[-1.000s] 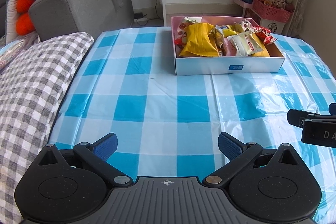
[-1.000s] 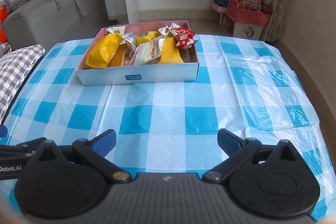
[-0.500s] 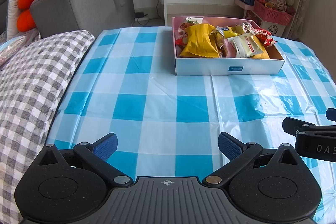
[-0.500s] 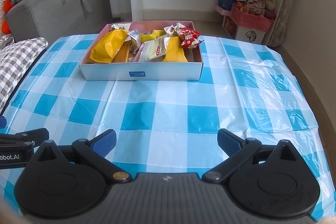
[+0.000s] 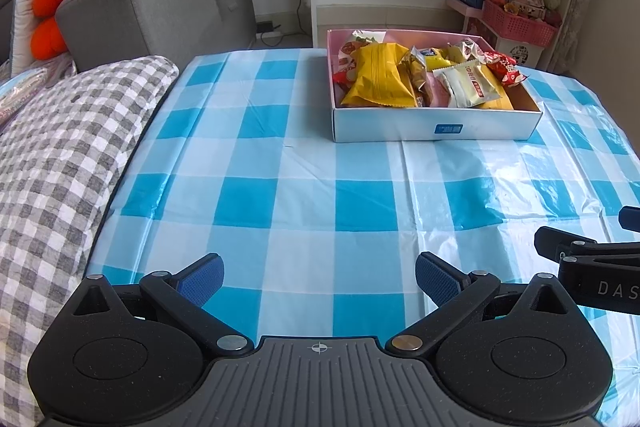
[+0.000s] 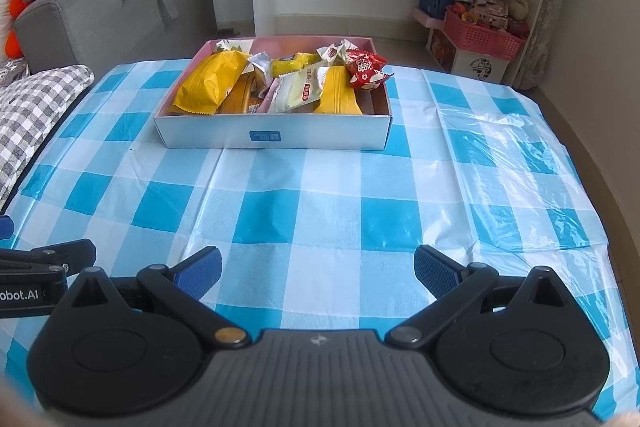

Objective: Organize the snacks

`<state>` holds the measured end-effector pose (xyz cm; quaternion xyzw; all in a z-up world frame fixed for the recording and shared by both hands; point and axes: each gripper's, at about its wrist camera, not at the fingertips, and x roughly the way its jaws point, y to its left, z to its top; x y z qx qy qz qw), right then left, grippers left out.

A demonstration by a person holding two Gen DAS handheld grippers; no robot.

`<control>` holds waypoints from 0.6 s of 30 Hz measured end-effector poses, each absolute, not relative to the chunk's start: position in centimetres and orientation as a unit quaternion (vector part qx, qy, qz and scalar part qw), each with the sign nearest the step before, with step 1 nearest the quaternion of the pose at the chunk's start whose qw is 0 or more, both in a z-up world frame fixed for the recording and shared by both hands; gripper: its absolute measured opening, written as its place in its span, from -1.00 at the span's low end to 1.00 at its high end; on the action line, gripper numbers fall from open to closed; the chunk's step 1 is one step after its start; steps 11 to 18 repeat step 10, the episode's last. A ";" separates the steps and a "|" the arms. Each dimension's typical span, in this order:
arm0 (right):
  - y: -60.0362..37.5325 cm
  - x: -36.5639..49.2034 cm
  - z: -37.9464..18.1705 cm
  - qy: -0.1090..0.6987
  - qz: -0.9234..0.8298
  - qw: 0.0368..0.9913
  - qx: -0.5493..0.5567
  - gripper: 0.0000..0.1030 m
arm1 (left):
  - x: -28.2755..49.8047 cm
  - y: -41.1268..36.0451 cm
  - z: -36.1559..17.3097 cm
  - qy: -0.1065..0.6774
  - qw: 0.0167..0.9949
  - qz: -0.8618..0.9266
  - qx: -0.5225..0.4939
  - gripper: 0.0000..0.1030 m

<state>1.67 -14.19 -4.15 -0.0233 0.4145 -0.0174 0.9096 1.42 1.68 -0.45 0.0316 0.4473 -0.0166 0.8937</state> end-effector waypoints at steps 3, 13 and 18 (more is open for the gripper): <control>-14.2 1.7 -4.1 0.414 -0.018 0.910 -0.023 0.99 | 1.4 1.6 -0.6 0.448 0.893 -0.016 0.033 0.99; -14.2 1.8 -4.9 0.416 -0.020 0.909 -0.024 0.99 | 1.9 1.5 -1.9 0.453 0.890 -0.027 0.029 0.99; -14.2 1.8 -4.9 0.416 -0.020 0.909 -0.024 0.99 | 1.9 1.5 -1.9 0.453 0.890 -0.027 0.029 0.99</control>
